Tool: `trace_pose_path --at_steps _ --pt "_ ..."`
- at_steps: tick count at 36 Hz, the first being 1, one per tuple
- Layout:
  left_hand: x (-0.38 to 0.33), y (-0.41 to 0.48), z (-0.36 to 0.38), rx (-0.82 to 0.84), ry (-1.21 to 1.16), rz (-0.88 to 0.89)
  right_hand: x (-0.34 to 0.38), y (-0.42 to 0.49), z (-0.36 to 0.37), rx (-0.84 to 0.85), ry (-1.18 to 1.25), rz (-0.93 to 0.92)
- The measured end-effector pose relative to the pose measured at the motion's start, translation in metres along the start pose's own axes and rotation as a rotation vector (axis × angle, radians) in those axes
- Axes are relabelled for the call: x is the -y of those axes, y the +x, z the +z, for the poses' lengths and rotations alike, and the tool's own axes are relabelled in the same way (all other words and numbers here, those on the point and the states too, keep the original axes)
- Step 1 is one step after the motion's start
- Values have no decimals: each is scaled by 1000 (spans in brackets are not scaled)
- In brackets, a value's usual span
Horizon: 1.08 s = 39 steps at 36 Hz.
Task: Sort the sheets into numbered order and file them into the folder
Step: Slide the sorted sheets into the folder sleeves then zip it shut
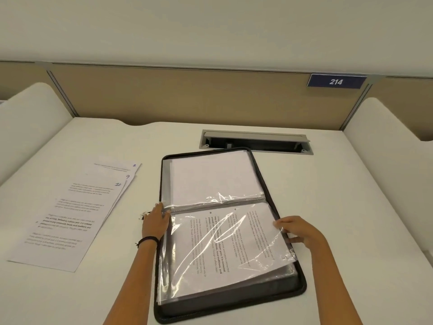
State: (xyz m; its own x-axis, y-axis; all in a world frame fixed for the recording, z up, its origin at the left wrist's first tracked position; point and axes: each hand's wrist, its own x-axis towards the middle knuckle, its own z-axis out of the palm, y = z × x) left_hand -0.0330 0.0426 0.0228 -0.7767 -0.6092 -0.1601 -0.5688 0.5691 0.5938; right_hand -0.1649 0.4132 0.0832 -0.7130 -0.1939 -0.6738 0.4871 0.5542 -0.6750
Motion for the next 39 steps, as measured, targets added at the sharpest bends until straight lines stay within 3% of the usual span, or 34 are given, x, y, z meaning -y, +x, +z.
trace_pose_path --at_steps 5,10,23,31,39 --pt "2 -1 -7 63 -45 10 -1 -5 -4 -53 -118 33" --pt "4 -5 -13 154 -182 -37 5 -20 -7 15 -119 52" --pt "19 -11 -30 -46 -483 9 6 -37 3 -18 -21 -11" --pt "32 -11 -34 -96 -526 -31 19 -42 8 -50 284 -179" --pt "32 -11 -39 31 -653 -98 26 -36 19 -16 637 -334"
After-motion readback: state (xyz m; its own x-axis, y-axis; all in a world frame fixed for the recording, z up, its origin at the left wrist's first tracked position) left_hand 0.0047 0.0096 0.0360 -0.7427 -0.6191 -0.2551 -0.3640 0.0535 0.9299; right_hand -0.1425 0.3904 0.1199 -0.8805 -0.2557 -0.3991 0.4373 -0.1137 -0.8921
